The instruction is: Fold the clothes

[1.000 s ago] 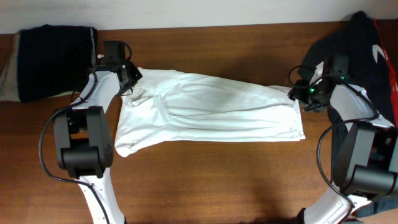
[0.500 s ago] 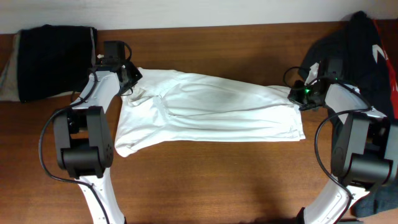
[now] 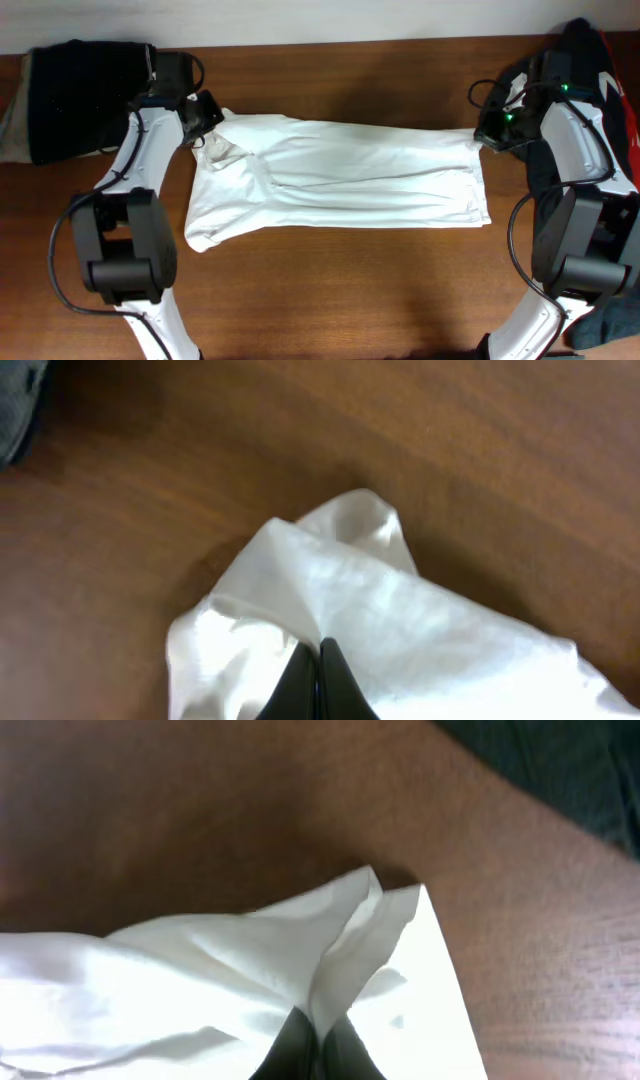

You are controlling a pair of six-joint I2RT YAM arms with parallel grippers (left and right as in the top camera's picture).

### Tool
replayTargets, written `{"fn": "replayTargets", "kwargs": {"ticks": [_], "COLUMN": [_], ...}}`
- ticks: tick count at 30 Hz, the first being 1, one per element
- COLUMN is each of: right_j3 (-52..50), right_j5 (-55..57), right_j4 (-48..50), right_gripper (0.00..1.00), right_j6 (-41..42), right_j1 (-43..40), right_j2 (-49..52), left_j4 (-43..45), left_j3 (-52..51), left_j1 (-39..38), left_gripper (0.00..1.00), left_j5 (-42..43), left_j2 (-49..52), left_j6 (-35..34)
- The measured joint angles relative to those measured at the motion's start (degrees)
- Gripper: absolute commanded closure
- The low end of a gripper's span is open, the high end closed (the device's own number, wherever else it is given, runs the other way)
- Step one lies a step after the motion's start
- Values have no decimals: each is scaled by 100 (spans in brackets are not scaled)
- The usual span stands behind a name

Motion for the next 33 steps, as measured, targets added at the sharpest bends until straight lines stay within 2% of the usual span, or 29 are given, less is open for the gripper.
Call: {"fn": "replayTargets", "kwargs": {"ticks": [9, 14, 23, 25, 26, 27, 28, 29, 30, 33], "right_j3": [295, 315, 315, 315, 315, 315, 315, 315, 317, 317], "right_j5": [-48, -61, 140, 221, 247, 275, 313, 334, 356, 396], "right_j4": [-1228, -1478, -2015, -2059, -2068, -2083, -2079, -2076, -2074, -2070], "right_gripper": [96, 96, 92, 91, 88, 57, 27, 13, 4, 3], "right_j6": [-2, -28, -92, -87, -90, -85, -94, -87, -87, -118], "right_j1": [-337, -581, -529, -507, -498, -483, -472, -463, -450, -356], "right_j2": [0, 0, 0, 0, 0, 0, 0, 0, 0, 0], "left_j4": [-1408, -2339, -3866, -3869, -3803, -3713, -3620, -3477, -3379, -3145], "left_j3": [46, 63, 59, -33, -120, -297, -531, -745, -907, -1178], "left_j1": [76, 70, 70, 70, 70, 70, 70, 72, 72, 72], "left_gripper": [100, 100, 100, 100, 100, 92, 50, 35, 28, 29], "left_j5": [0, 61, 15, -79, -105, -133, -155, -175, -181, -210], "left_j2": [-981, -1016, -1016, -1016, -1016, -1016, -1016, -1016, -1016, -1016], "left_j6": [590, 721, 861, 892, 892, 894, 894, 920, 946, 951]}}
